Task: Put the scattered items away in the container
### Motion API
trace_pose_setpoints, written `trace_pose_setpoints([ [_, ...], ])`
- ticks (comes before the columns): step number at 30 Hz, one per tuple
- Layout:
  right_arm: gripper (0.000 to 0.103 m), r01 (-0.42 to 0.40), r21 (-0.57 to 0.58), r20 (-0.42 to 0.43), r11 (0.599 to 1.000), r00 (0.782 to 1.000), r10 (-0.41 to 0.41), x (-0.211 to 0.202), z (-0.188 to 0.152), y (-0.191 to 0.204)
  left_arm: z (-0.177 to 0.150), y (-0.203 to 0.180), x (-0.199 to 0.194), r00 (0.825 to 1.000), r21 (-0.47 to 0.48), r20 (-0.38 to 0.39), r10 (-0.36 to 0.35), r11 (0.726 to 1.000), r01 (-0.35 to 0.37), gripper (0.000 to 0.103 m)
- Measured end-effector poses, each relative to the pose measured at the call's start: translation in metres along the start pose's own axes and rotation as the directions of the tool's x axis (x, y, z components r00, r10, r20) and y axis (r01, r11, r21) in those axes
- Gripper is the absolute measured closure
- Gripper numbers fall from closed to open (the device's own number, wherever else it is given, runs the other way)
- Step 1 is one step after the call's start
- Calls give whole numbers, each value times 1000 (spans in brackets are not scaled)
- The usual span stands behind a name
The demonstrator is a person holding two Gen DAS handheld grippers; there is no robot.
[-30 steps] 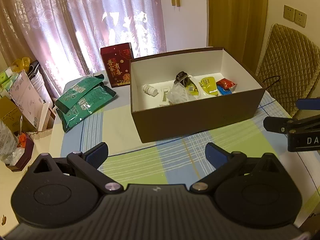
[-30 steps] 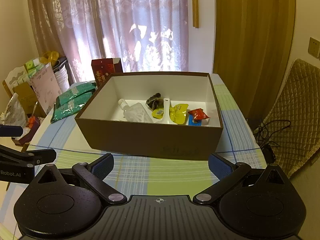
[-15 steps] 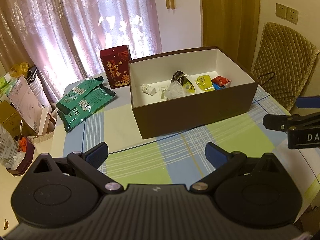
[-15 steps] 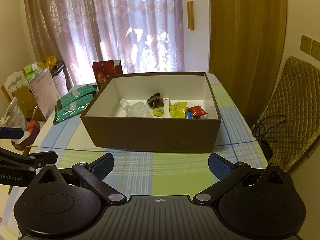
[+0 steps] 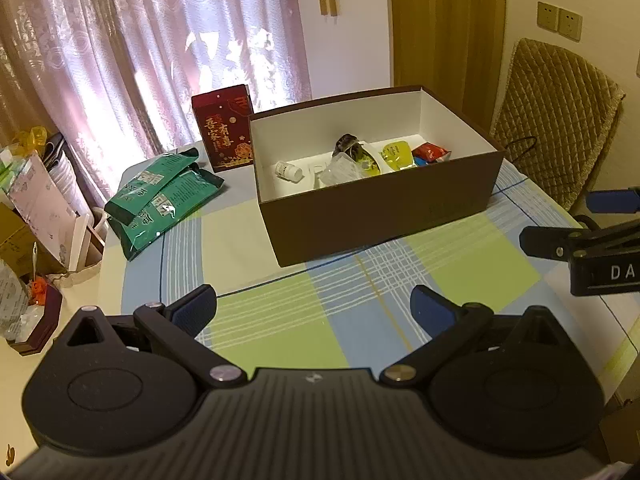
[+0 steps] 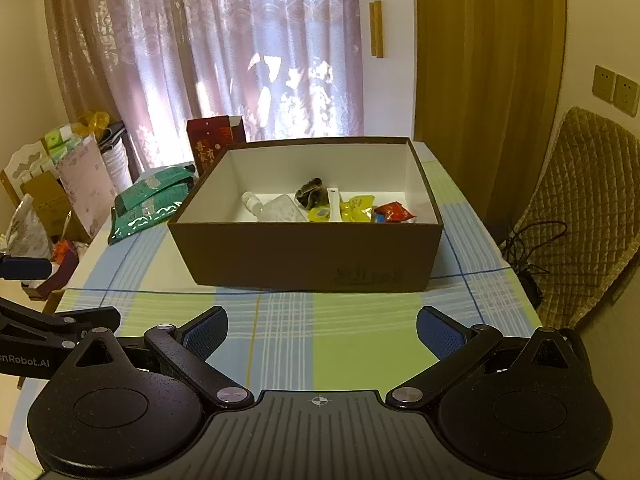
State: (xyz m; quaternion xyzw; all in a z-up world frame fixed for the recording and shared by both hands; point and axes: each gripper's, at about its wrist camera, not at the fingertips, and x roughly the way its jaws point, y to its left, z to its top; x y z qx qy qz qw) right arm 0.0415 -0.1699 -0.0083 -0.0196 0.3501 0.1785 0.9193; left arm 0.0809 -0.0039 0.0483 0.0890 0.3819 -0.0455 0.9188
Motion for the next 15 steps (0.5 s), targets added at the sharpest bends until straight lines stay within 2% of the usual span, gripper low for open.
trace_pose_setpoints([
  [15, 0, 45, 16, -4, 999, 999, -45, -9, -12, 8, -10, 1, -3, 999, 30, 6, -44, 999, 44, 1],
])
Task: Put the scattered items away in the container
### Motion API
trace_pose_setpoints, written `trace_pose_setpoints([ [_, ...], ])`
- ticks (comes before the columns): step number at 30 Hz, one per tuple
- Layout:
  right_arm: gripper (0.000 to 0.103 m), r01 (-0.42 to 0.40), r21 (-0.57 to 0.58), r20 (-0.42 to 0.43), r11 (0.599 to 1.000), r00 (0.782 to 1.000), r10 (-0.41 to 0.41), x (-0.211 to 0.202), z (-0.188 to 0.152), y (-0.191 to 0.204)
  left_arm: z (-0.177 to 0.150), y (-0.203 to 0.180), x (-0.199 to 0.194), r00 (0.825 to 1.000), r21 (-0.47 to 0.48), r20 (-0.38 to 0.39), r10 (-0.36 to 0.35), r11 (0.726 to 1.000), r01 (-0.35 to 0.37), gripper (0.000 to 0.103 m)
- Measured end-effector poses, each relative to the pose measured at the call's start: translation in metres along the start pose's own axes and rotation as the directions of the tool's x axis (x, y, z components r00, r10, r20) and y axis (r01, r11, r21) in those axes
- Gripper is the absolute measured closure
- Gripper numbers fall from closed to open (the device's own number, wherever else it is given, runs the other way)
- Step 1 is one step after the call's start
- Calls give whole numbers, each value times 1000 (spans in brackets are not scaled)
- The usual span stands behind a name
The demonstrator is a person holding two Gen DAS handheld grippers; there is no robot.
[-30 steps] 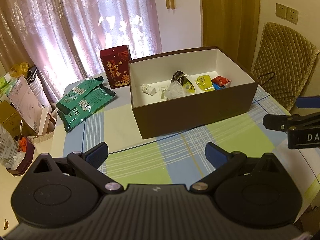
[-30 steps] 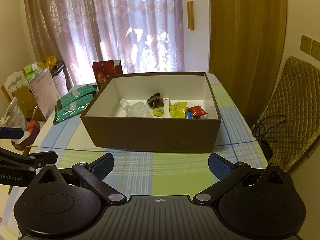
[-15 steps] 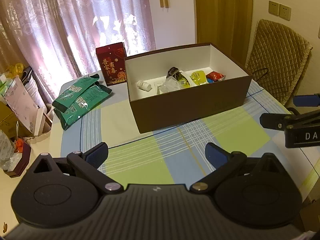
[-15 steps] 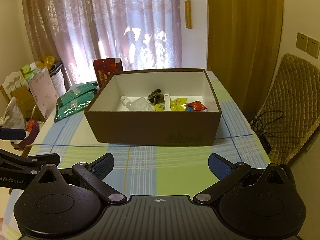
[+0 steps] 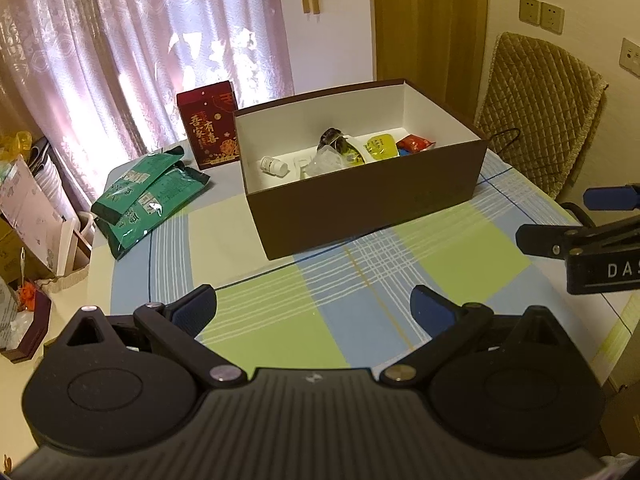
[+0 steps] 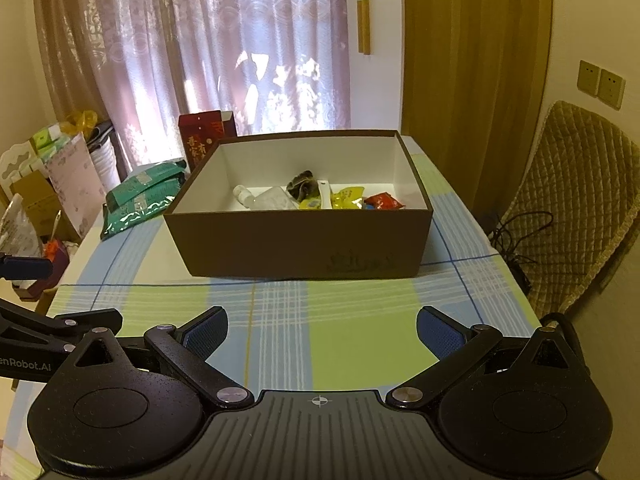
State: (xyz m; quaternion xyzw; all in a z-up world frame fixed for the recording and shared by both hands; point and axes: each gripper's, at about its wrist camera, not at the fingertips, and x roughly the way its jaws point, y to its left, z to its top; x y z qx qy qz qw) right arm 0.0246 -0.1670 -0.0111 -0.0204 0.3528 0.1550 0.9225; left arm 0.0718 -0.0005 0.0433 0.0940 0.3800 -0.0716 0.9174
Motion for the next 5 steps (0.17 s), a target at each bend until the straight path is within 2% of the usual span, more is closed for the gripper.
trace_pose_setpoints([
  [5, 0, 9, 7, -1, 1000, 1000, -9, 0, -2, 0, 1, -3, 1, 1000, 11, 3, -2, 1000, 2, 1],
])
